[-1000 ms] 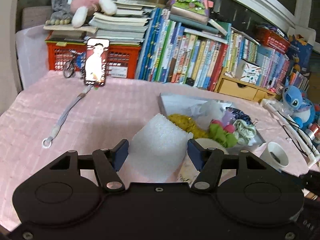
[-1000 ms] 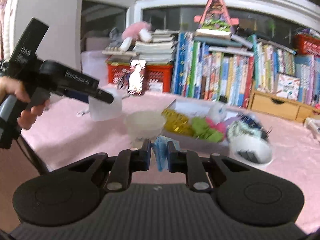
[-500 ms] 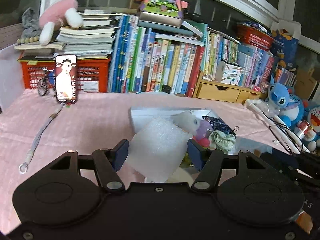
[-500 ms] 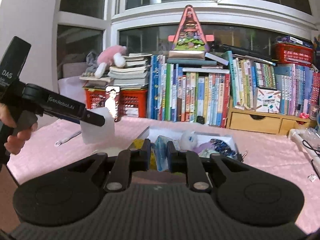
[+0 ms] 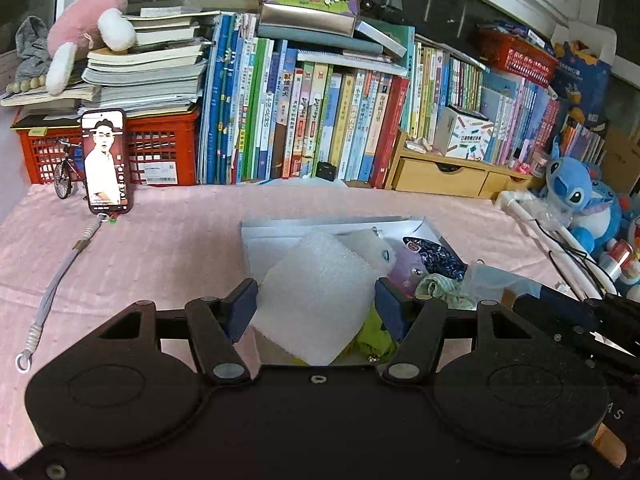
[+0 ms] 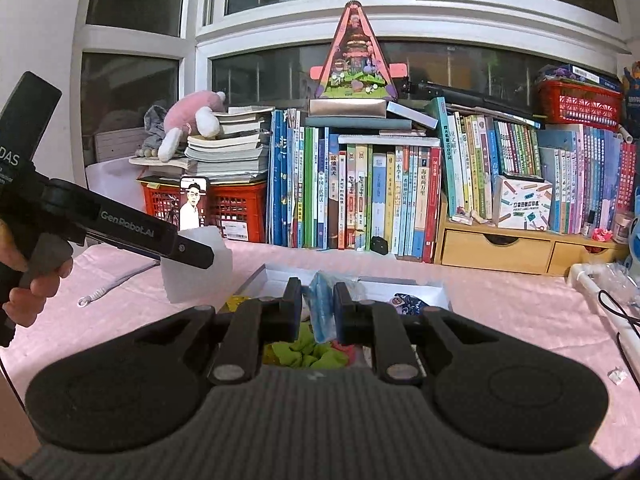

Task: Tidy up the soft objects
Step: 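Carry the fluffy sheet and blue packet with both grippers over the grey tray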

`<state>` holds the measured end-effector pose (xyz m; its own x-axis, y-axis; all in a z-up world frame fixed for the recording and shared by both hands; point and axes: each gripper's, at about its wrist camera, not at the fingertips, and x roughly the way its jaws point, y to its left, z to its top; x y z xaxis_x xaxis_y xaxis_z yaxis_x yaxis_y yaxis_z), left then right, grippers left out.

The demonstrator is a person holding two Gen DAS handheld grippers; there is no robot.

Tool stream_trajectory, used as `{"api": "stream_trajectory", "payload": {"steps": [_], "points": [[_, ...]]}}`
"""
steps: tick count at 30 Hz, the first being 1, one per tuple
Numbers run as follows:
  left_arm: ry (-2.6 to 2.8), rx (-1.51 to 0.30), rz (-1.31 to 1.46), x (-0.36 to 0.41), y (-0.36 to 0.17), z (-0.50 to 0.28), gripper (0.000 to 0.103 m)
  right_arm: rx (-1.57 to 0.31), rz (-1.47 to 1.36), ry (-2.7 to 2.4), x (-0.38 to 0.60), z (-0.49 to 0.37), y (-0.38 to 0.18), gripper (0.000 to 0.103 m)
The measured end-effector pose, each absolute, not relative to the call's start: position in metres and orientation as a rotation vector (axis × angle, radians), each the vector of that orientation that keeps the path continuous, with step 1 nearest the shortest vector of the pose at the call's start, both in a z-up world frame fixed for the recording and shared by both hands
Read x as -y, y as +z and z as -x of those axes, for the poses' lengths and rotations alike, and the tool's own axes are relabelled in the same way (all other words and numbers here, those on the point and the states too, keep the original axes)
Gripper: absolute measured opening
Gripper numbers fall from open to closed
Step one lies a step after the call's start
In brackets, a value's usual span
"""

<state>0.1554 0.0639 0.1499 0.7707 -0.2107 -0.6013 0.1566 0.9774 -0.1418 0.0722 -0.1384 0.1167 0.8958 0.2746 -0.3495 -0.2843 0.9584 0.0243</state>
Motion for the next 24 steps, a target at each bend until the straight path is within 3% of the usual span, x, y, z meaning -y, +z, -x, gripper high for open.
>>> {"api": "stream_trajectory", "payload": {"steps": [24], "points": [[-0.123, -0.842, 0.134, -0.052, 0.126, -0.277, 0.062, -0.547, -0.18, 0.311, 0.164, -0.203, 0.124, 0.021]]}}
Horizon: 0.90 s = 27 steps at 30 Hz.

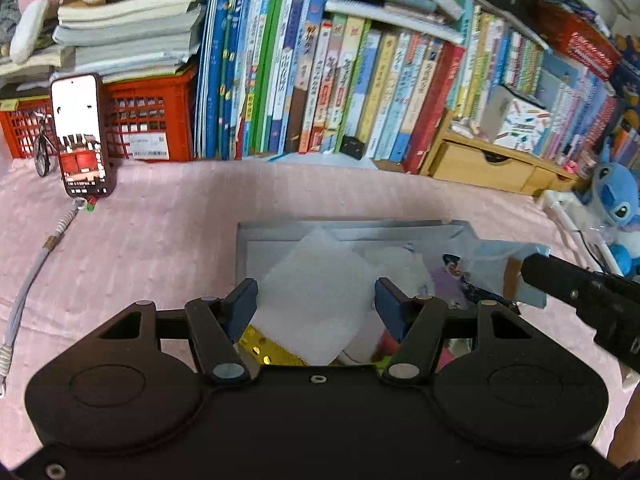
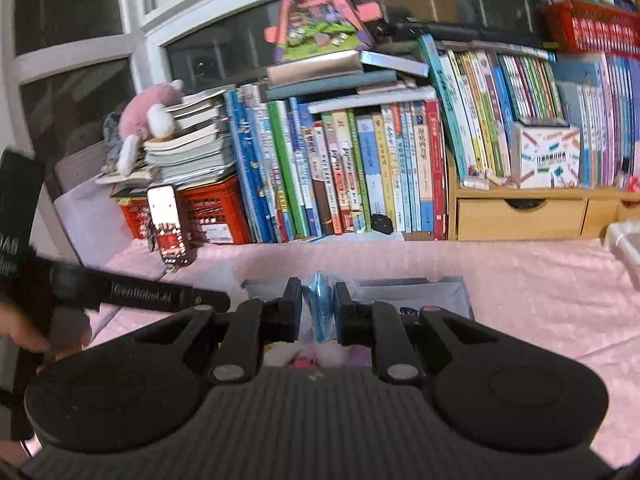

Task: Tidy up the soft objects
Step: 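Lower the fluffy sheet and blue packet into the tray and open both grippers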

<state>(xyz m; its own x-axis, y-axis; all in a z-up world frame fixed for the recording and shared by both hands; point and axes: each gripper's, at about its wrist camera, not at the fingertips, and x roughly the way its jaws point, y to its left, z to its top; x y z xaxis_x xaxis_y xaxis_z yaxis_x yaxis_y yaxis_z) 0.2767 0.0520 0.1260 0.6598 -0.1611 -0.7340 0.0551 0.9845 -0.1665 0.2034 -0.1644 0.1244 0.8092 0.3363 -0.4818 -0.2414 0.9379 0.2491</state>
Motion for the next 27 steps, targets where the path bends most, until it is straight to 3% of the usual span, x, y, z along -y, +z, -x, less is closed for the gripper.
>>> {"api": "stream_trajectory", "payload": {"steps": [15, 27], "points": [[-0.056, -0.923, 0.144, -0.057, 0.088, -0.328, 0.062, -0.692, -0.496, 0.245, 0.194, -0.281, 0.075, 0.021], [-0.069, -0.956, 0.13, -0.049, 0.076, -0.339, 0.062, -0.793, -0.534, 0.221, 0.193, -0.296, 0.049, 0.021]]}}
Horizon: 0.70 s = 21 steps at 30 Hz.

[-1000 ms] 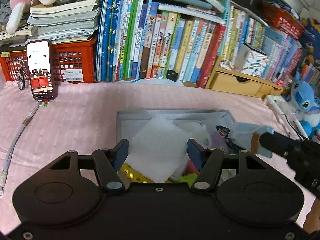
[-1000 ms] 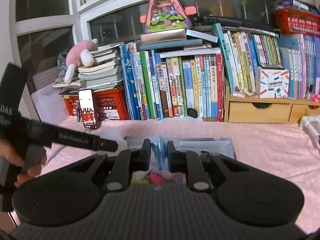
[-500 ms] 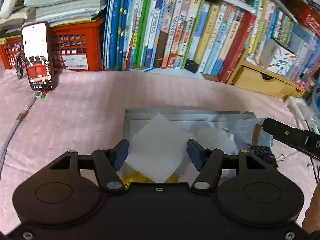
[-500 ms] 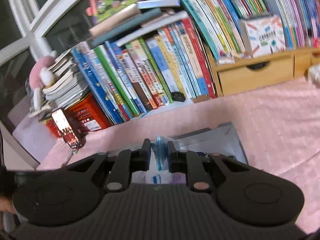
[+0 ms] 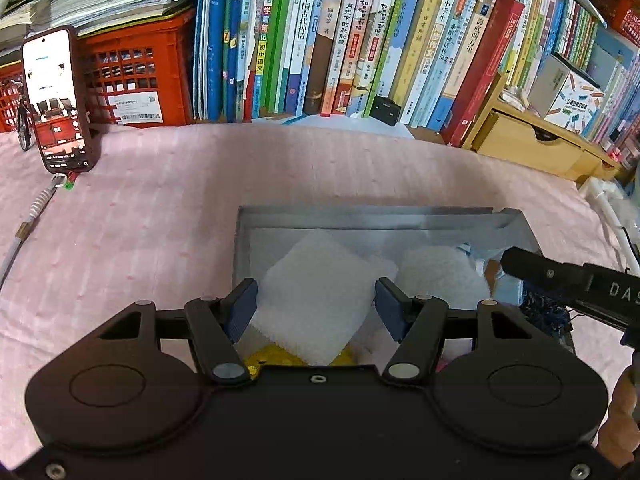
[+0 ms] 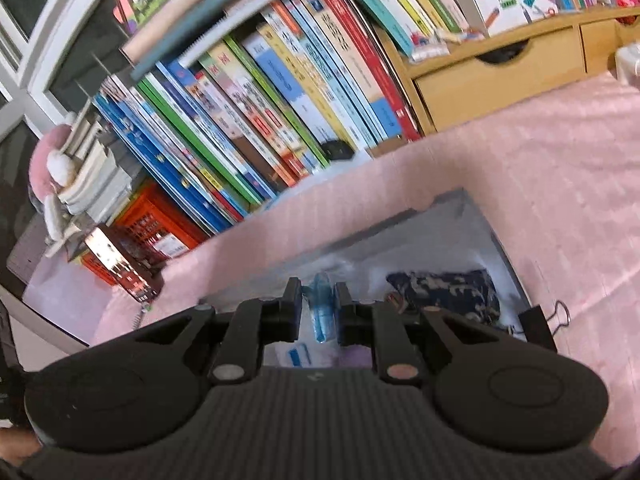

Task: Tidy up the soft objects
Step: 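Lower the fluffy sheet and blue packet into the tray and open both grippers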

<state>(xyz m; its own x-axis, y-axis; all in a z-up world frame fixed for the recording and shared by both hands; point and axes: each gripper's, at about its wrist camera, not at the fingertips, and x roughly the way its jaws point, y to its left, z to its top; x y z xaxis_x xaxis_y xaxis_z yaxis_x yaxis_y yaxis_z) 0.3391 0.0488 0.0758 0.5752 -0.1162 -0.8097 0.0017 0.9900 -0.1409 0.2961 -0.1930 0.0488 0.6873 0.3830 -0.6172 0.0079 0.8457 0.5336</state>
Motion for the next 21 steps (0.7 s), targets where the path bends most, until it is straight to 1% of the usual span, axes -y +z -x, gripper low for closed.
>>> {"api": "stream_trajectory", "payload": {"steps": [16, 18, 19, 20, 21], "points": [[-0.078, -0.962, 0.098, -0.044, 0.075, -0.336, 0.066, -0.876, -0.539, 0.251, 0.193, -0.289, 0.042, 0.022], [-0.079, -0.959, 0.089, -0.043, 0.077, -0.334, 0.069, -0.873, -0.535, 0.251, 0.194, -0.288, 0.043, 0.028], [-0.078, -0.96, 0.088, -0.043, 0.077, -0.333, 0.07, -0.87, -0.533, 0.253, 0.193, -0.288, 0.043, 0.028], [-0.077, -0.965, 0.091, -0.042, 0.078, -0.332, 0.072, -0.87, -0.53, 0.256, 0.193, -0.287, 0.044, 0.036], [-0.077, -0.967, 0.095, -0.042, 0.078, -0.331, 0.073, -0.868, -0.528, 0.257, 0.193, -0.286, 0.045, 0.048]]}}
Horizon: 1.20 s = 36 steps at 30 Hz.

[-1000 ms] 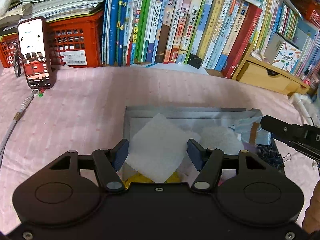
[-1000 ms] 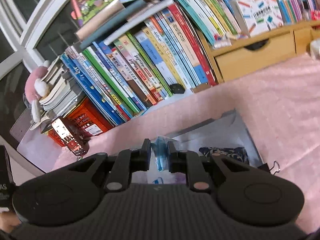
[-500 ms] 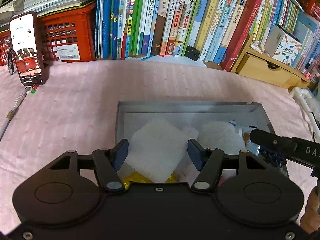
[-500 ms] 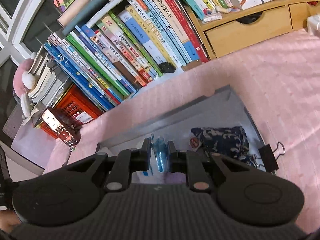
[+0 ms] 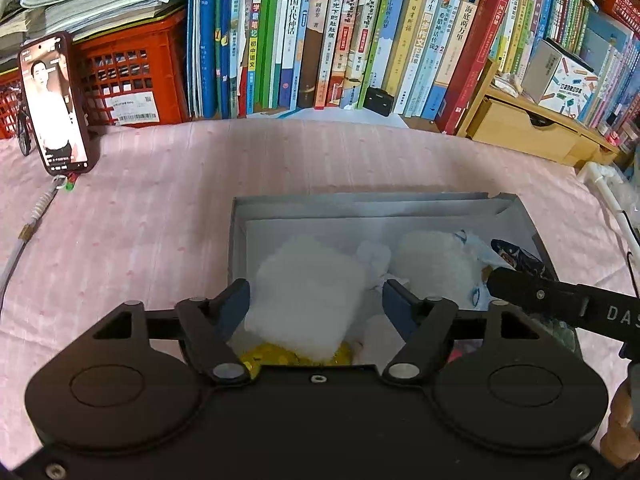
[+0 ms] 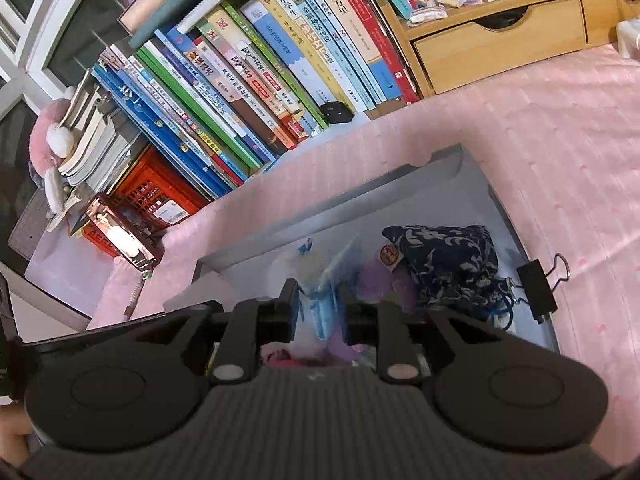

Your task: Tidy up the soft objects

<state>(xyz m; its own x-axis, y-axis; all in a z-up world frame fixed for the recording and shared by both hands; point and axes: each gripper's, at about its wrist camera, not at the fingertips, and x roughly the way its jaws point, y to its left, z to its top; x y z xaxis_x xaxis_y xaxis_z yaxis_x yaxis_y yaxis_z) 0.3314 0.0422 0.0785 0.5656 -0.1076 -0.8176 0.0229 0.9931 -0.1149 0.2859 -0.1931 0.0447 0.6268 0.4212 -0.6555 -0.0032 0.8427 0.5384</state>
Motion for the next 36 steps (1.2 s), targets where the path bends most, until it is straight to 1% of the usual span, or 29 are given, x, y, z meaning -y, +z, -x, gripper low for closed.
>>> {"api": "stream_trajectory", "payload": {"steps": [2, 4, 5, 8, 13, 24, 36], "points": [[-0.078, -0.964, 0.096, -0.042, 0.08, -0.328, 0.074, -0.855, -0.515, 0.257, 0.192, -0.283, 0.047, 0.055], [-0.077, -0.954, 0.087, -0.042, 0.083, -0.324, 0.076, -0.844, -0.493, 0.258, 0.191, -0.28, 0.051, 0.058], [-0.077, -0.948, 0.081, -0.041, 0.084, -0.321, 0.076, -0.839, -0.485, 0.26, 0.19, -0.278, 0.053, 0.061], [-0.081, -0.931, 0.069, -0.04, 0.09, -0.314, 0.078, -0.814, -0.454, 0.264, 0.188, -0.272, 0.06, 0.063], [-0.09, -0.893, 0.069, -0.039, 0.105, -0.298, 0.08, -0.766, -0.399, 0.263, 0.184, -0.258, 0.075, 0.068], [-0.144, -0.76, 0.065, -0.036, 0.138, -0.237, 0.084, -0.61, -0.28, 0.273, 0.183, -0.209, 0.109, 0.084], [-0.211, -0.619, 0.049, -0.03, 0.154, -0.156, 0.087, -0.44, -0.181, 0.292, 0.184, -0.138, 0.134, 0.091]]}}
